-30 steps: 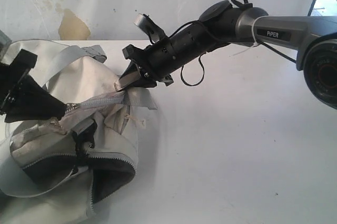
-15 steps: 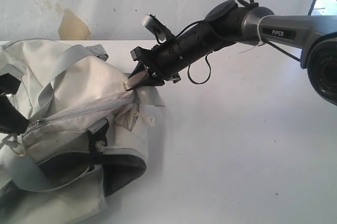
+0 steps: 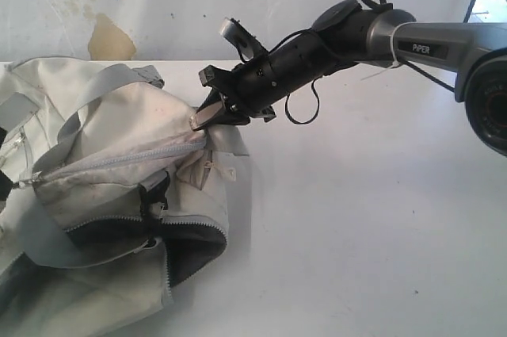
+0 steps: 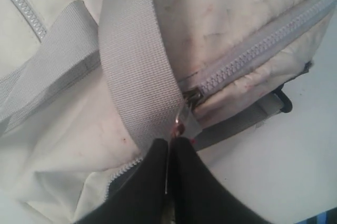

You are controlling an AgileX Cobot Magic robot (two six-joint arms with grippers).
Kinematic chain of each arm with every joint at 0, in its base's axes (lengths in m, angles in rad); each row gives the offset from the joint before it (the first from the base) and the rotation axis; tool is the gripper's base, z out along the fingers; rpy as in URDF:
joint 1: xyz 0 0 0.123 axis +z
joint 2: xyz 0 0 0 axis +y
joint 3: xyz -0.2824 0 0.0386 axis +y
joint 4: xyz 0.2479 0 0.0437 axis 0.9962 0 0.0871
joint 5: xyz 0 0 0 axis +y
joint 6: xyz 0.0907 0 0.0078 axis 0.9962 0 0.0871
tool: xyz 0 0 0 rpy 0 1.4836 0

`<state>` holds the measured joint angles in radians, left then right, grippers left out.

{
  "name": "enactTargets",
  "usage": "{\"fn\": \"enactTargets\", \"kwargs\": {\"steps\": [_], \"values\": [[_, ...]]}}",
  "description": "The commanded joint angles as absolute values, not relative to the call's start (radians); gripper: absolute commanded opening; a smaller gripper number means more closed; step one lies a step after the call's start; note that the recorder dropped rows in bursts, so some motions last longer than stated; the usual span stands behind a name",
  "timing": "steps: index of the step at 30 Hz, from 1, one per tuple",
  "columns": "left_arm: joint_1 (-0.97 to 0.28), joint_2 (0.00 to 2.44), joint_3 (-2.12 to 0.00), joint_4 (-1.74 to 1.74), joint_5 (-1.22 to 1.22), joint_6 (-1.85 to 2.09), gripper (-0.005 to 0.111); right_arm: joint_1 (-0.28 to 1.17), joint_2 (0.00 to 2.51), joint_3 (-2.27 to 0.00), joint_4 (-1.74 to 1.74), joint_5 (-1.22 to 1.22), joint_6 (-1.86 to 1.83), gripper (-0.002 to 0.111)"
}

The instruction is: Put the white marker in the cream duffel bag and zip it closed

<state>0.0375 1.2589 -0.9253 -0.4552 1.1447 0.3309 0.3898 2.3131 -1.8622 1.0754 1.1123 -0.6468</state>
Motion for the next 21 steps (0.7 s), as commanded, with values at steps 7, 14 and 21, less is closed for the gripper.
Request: {"fn": "enactTargets", "kwargs": {"steps": [7, 14, 21], "values": [[0.038, 1.245, -0.933, -0.626, 1.035, 0.402, 0.058, 0.371, 2.304, -1.865, 1.069, 1.091, -0.651, 0.060], [0.038, 1.245, -0.933, -0.647, 0.942, 0.383, 0.060, 0.369, 2.247, -1.865, 1.020, 1.084, -0.625, 0.071], [0.038, 1.245, -0.933, -0.638, 0.860, 0.291, 0.017, 0.369, 2.177, -1.865, 0.608, 1.075, -0.333, 0.058]]}}
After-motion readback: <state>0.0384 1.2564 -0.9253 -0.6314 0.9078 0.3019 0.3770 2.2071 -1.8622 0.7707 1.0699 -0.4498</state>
